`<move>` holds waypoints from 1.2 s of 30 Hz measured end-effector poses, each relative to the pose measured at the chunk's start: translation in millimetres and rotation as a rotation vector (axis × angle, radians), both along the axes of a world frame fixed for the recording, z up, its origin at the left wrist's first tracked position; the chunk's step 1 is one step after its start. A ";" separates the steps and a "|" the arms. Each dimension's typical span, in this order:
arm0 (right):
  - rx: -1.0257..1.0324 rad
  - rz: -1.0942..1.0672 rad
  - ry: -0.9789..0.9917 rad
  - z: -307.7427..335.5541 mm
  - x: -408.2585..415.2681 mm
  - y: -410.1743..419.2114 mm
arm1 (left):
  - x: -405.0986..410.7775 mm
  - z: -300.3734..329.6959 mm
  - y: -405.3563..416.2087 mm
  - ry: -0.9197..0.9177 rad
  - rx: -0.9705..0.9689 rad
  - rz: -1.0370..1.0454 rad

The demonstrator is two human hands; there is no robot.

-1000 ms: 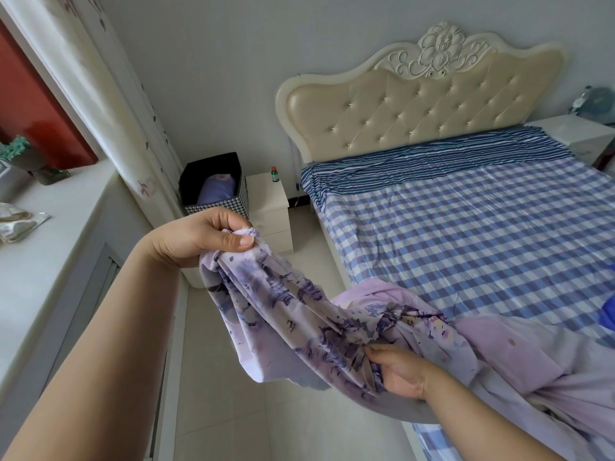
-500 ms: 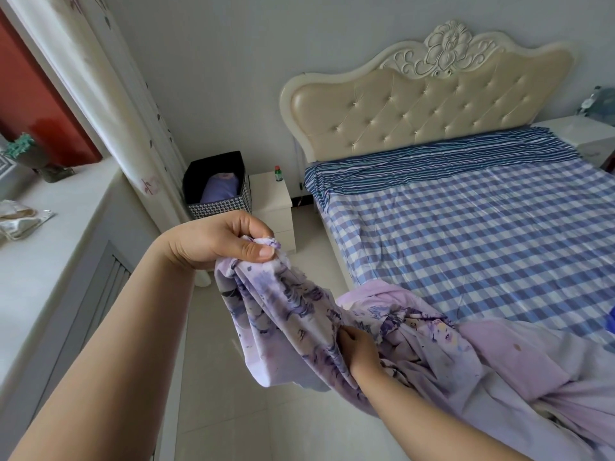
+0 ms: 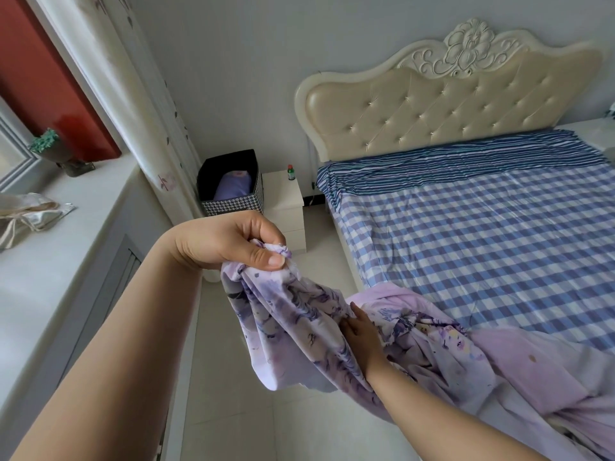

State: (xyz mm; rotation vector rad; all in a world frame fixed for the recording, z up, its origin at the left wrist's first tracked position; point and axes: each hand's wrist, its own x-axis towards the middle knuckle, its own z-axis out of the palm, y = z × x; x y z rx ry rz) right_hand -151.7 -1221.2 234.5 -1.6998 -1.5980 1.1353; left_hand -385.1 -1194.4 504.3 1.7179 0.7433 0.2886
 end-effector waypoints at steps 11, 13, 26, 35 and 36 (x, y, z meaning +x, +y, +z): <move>0.367 -0.429 -0.175 122.3 79.7 75.7 | -67.3 -35.1 21.7 0.277 0.237 0.887; 0.430 -0.341 -0.217 154.9 88.3 86.6 | -67.4 -47.6 33.0 0.347 0.413 1.048; 0.550 0.020 -0.099 331.3 19.7 66.9 | -103.2 32.0 113.5 -0.413 0.700 1.660; 0.749 -0.352 -0.330 375.3 54.7 69.4 | -104.6 69.4 100.5 -0.208 0.583 1.173; 0.822 -0.437 -0.311 382.8 63.7 67.7 | -100.0 68.4 97.3 -0.099 0.514 1.045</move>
